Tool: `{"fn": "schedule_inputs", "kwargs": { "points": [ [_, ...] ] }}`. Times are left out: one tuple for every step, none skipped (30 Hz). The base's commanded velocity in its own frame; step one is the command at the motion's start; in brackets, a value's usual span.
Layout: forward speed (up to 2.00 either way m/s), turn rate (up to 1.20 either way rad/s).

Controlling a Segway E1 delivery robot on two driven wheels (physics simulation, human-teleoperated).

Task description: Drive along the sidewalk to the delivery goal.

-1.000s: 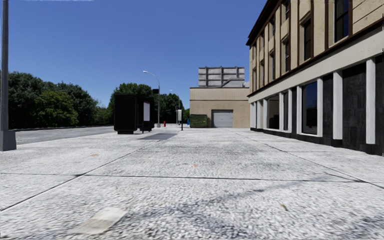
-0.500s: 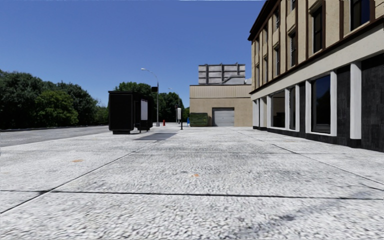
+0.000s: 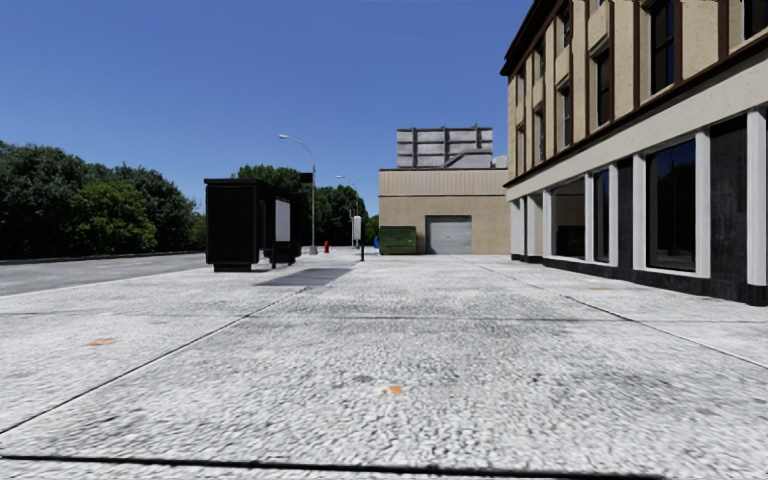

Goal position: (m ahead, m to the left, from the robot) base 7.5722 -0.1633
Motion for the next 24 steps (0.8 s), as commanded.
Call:
{"fn": "schedule_inputs", "kwargs": {
  "points": [
    [2.0, 0.0],
    [2.0, 0.0],
    [2.0, 0.0],
    [2.0, 0.0],
    [2.0, 0.0],
    [2.0, 0.0],
    [2.0, 0.0],
    [2.0, 0.0],
    [2.0, 0.0],
    [2.0, 0.0],
    [2.0, 0.0],
    [2.0, 0.0],
    [2.0, 0.0],
    [2.0, 0.0],
    [2.0, 0.0],
    [2.0, 0.0],
    [2.0, 0.0],
    [2.0, 0.0],
    [2.0, 0.0],
    [2.0, 0.0],
    [2.0, 0.0],
    [2.0, 0.0],
    [2.0, 0.0],
    [2.0, 0.0]
  ]
}}
